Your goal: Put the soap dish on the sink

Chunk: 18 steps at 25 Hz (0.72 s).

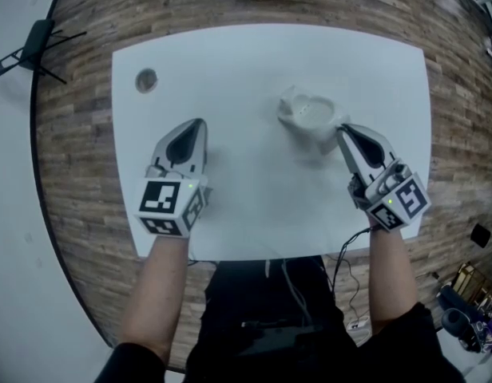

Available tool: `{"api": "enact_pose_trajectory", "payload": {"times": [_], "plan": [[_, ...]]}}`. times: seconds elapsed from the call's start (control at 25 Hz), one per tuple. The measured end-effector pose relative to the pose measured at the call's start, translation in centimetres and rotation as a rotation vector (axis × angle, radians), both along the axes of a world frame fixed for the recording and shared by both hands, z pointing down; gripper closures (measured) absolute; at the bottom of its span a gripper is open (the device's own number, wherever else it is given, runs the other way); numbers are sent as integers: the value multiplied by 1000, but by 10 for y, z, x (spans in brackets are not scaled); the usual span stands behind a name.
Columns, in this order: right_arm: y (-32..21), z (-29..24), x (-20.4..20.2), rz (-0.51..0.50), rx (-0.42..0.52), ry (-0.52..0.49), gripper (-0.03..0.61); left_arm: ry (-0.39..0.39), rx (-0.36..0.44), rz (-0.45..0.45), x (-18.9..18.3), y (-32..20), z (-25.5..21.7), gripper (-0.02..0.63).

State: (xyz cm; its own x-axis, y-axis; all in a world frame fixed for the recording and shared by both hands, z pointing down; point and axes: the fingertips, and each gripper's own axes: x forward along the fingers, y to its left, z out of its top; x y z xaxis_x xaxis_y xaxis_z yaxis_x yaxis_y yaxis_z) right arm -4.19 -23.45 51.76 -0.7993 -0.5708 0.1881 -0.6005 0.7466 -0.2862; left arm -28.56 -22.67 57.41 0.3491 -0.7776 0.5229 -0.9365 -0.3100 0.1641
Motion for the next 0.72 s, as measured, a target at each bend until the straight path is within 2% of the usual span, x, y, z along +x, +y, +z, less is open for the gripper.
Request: {"api": "enact_pose_trajectory", "payload": {"times": [0.48,0.72], "plan": [[7,13,10,6,-26,-1,548,-5,-19,51,31,9,5,624],[13,20,13,10,-36,10,548,-1,-24,47,31,10,9,624]]}}
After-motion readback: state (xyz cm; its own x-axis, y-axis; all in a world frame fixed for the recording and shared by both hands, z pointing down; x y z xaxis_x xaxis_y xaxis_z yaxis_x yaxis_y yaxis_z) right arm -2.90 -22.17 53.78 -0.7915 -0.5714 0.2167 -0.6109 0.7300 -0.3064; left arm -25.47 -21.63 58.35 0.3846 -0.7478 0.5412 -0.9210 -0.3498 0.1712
